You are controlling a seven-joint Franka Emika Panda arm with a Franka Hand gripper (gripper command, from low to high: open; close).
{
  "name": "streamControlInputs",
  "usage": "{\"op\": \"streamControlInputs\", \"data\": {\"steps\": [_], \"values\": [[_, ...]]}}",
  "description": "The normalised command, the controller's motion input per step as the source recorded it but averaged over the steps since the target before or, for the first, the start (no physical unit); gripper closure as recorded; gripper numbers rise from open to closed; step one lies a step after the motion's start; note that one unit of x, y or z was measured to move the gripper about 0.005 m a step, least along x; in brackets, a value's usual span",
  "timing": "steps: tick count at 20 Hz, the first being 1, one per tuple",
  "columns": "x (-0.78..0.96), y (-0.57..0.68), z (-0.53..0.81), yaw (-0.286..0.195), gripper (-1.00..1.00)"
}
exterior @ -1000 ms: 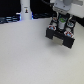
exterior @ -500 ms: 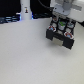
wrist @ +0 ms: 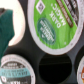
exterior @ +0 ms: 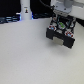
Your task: Open the kcup holder, insert the kcup into the holder, and close the kcup holder
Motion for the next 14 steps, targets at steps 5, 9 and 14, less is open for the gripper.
{"op": "streamControlInputs", "data": {"steps": [5,9,14], "values": [[0.31,-0.26,0.5,0.09,-1.0],[0.45,-0.38,0.43,0.061,-1.0],[0.54,-0.43,0.28,0.046,-1.0]]}}
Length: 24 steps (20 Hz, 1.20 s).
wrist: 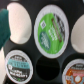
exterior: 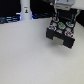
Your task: Open the kcup holder, insert the kcup into the holder, and close the kcup holder
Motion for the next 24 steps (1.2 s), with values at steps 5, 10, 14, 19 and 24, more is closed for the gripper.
{"op": "streamControlInputs", "data": {"steps": [5,10,14,19,24], "values": [[0.65,-0.44,0.19,0.014,-1.0],[0.68,-0.38,0.14,0.013,-1.0],[0.81,-0.31,0.03,-0.001,-1.0],[0.81,-0.16,0.0,0.003,-1.0],[0.49,0.04,-0.2,0.055,-1.0]]}}
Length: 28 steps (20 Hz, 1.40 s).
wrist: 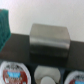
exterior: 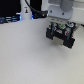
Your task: Open the kcup holder, insert the kcup into the holder, and close the kcup holder
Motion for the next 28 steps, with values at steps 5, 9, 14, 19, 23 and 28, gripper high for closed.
{"op": "streamControlInputs", "data": {"steps": [5,9,14,19,23,28], "values": [[0.07,0.18,-0.25,0.203,-1.0],[-0.08,0.03,-0.18,0.276,-1.0],[-0.37,0.05,-0.17,0.266,-1.0],[-0.42,0.29,-0.07,0.178,-1.0],[-0.3,0.46,0.01,0.124,-1.0],[-0.38,0.54,0.02,0.112,-1.0]]}}
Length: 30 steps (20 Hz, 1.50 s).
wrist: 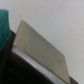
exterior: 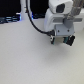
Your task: Open the kcup holder, insert the kcup into the holder, and close the kcup holder
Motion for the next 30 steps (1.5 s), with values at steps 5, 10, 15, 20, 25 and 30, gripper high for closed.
{"op": "streamControlInputs", "data": {"steps": [5,10,15,20,25,30], "values": [[-0.51,0.54,0.1,0.093,-1.0],[-0.69,0.54,0.03,0.07,-1.0],[-0.96,0.43,-0.02,0.044,-1.0],[-0.93,0.39,-0.02,0.058,-1.0],[-0.88,0.43,0.0,0.06,-1.0],[-0.47,0.42,0.3,0.091,-1.0]]}}
